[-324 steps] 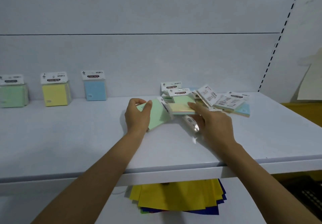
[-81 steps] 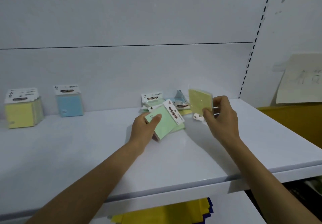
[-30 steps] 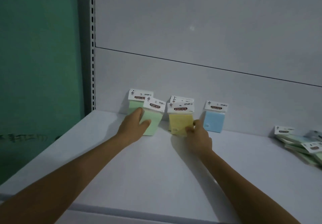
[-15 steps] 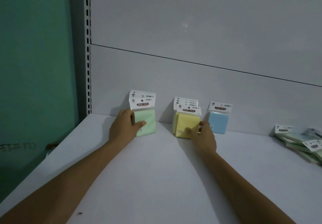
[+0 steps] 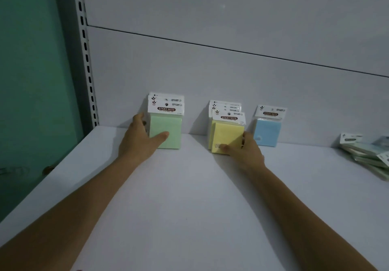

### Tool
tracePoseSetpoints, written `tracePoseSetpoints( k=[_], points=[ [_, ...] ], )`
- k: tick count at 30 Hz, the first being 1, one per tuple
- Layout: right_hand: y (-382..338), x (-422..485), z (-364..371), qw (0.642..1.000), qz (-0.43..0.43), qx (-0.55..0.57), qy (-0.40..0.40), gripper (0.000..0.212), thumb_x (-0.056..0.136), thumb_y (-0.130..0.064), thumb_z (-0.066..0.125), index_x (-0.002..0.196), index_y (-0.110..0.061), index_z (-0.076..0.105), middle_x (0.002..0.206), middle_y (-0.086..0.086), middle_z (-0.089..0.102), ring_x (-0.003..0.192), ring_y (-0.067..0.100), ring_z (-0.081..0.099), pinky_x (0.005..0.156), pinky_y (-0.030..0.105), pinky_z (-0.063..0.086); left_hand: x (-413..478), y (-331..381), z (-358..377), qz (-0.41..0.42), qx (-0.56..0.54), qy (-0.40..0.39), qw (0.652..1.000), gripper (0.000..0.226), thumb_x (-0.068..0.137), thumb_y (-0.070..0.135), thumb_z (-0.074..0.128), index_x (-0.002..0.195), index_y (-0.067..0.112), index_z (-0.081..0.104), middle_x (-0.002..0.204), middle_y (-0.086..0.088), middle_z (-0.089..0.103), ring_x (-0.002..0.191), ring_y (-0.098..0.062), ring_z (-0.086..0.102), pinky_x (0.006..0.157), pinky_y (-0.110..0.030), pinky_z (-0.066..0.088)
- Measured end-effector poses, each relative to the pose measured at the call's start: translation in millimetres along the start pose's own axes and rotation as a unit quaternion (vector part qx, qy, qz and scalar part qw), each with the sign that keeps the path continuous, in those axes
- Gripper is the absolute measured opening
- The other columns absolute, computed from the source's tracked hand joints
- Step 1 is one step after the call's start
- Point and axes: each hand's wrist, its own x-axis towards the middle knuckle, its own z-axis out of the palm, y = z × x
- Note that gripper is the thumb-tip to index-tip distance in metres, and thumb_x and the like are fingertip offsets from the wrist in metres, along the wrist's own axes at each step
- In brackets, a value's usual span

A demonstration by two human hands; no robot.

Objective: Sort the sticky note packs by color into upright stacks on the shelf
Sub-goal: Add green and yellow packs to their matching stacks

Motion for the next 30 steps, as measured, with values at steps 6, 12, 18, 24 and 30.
tracePoseSetpoints(
  k=[6, 12, 18, 24, 30],
  points=[
    [0, 1, 3, 0.999, -0.029, -0.032, 0.013, 0.062, 0.074, -0.047, 0.07, 0.121, -0.019, 0.042, 0.121, 0.004, 0.057, 0.113, 0.029, 0.053, 0.097, 0.045, 0.037, -5, 5, 3, 0.026, 0.113, -0.039, 0.992, 0.088, 0.068, 0.045, 0.077, 0.136, 0.018, 0.03, 0.133, -0.004, 0.053, 0.116, -0.028, 0.053, 0.093, -0.044, 0.045],
    [-1, 0, 4, 0.999, -0.04, -0.019, 0.023, 0.07, 0.07, -0.05, 0.071, 0.126, -0.021, 0.041, 0.124, 0.001, 0.056, 0.117, 0.026, 0.051, 0.098, 0.045, 0.036, -7, 8, 2, 0.027, 0.116, -0.041, 0.992, 0.085, 0.07, 0.043, 0.076, 0.137, 0.017, 0.03, 0.136, -0.005, 0.05, 0.12, -0.029, 0.05, 0.096, -0.047, 0.043],
    [-19, -14, 20, 0.995, -0.081, 0.005, 0.054, 0.12, 0.064, -0.057, 0.075, 0.149, -0.016, 0.0, 0.15, 0.005, 0.03, 0.137, 0.026, 0.03, 0.107, 0.047, 0.032, -7, 10, 3, 0.022, 0.121, -0.038, 0.992, 0.094, 0.071, 0.042, 0.076, 0.142, 0.016, 0.022, 0.138, -0.008, 0.047, 0.122, -0.031, 0.048, 0.097, -0.049, 0.042],
    [-20, -19, 19, 0.996, -0.062, 0.05, 0.028, 0.12, 0.062, -0.04, 0.079, 0.148, -0.015, 0.0, 0.148, 0.007, 0.033, 0.135, 0.028, 0.032, 0.108, 0.047, 0.032, -20, 28, -4, 0.113, 0.189, 0.081, 0.972, 0.114, 0.075, 0.047, 0.07, 0.148, 0.015, -0.01, 0.151, -0.012, 0.024, 0.135, -0.033, 0.028, 0.098, -0.05, 0.038],
    [-24, -24, 15, 0.995, -0.069, 0.043, 0.052, 0.107, 0.058, -0.041, 0.081, 0.141, -0.013, 0.02, 0.137, 0.007, 0.045, 0.126, 0.03, 0.042, 0.101, 0.049, 0.039, -49, 59, 18, 0.259, 0.123, 0.006, 0.958, 0.089, 0.084, 0.038, 0.062, 0.15, 0.016, 0.007, 0.155, -0.005, 0.022, 0.14, -0.02, 0.019, 0.111, -0.033, 0.023]
  ],
)
